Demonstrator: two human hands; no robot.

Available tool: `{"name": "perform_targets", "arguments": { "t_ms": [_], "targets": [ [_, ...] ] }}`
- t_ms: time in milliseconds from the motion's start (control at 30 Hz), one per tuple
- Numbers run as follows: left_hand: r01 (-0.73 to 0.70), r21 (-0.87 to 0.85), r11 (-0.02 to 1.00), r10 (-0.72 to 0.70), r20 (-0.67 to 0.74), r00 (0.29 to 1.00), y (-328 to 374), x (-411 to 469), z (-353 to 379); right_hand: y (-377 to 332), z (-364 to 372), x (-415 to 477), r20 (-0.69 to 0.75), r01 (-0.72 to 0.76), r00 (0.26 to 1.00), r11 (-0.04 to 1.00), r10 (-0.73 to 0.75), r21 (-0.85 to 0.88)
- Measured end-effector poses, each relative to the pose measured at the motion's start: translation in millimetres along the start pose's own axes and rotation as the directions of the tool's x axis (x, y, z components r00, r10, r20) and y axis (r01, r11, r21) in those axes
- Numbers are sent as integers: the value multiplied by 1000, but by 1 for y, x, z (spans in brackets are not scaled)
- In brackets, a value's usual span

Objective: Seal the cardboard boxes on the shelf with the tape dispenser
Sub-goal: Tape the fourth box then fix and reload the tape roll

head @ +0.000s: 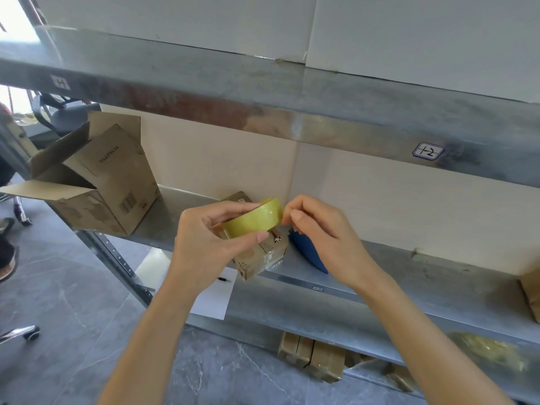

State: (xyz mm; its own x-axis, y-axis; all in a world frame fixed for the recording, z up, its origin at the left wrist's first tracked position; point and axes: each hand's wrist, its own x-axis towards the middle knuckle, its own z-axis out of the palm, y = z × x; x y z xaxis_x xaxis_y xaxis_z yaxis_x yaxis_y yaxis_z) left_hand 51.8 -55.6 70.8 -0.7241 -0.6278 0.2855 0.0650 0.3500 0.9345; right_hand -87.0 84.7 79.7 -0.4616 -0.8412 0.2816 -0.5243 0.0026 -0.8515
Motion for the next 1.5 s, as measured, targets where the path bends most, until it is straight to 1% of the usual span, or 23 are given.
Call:
{"name": "perform_targets", "arguments": {
  "t_ms": [100, 200, 333, 433, 633, 667, 733, 833, 900, 1033, 1167, 1300, 1500],
  "targets": [
    [3, -9, 1000, -3, -19, 1000, 0, -1, 4, -2, 10, 0, -135, 65, 986, 975, -95, -213],
    [10, 35, 999, -9, -27, 1000, 1, -2, 6, 1, 21, 2, -167, 104, 969, 914, -183, -393],
    [3, 48, 999, -2, -24, 1000, 1, -3, 4, 7, 27, 6, -150, 198, 936, 829, -318, -523],
    [10, 55, 998, -9, -13, 1000, 3, -2, 3, 12, 24, 8, -121, 267, 909, 779, -400, -568],
    [37, 21, 999, -37, 12, 999, 2, -1, 1, 19, 19, 13, -28, 358, 863, 652, -504, -669],
    [42, 8, 999, -42, 15, 999, 1, -1, 1, 20, 18, 15, -5, 378, 861, 645, -509, -665],
    [51, -6, 999, -51, 21, 998, 2, 0, 2, 22, 13, 16, 31, 406, 865, 663, -501, -629],
    [65, -62, 996, -62, 39, 997, 5, 0, 2, 21, 3, 16, 51, 391, 900, 749, -434, -536],
    [86, -93, 992, -81, 51, 995, 6, 0, 0, 18, 0, 14, 51, 356, 923, 798, -381, -485],
    [100, -158, 982, -92, 57, 994, 7, 2, -2, 11, -3, 17, 2, 274, 957, 898, -291, -345],
    [109, -185, 977, -96, 77, 992, 7, 1, -4, 7, -6, 17, -6, 168, 985, 976, -171, -141],
    [119, -214, 970, -105, 78, 991, 8, 1, -4, 5, -6, 16, 0, 113, 994, 993, -113, -46],
    [124, -233, 964, -108, 83, 991, 9, 0, -6, 5, -6, 15, 32, 63, 997, 998, -64, 32]
  ]
}}
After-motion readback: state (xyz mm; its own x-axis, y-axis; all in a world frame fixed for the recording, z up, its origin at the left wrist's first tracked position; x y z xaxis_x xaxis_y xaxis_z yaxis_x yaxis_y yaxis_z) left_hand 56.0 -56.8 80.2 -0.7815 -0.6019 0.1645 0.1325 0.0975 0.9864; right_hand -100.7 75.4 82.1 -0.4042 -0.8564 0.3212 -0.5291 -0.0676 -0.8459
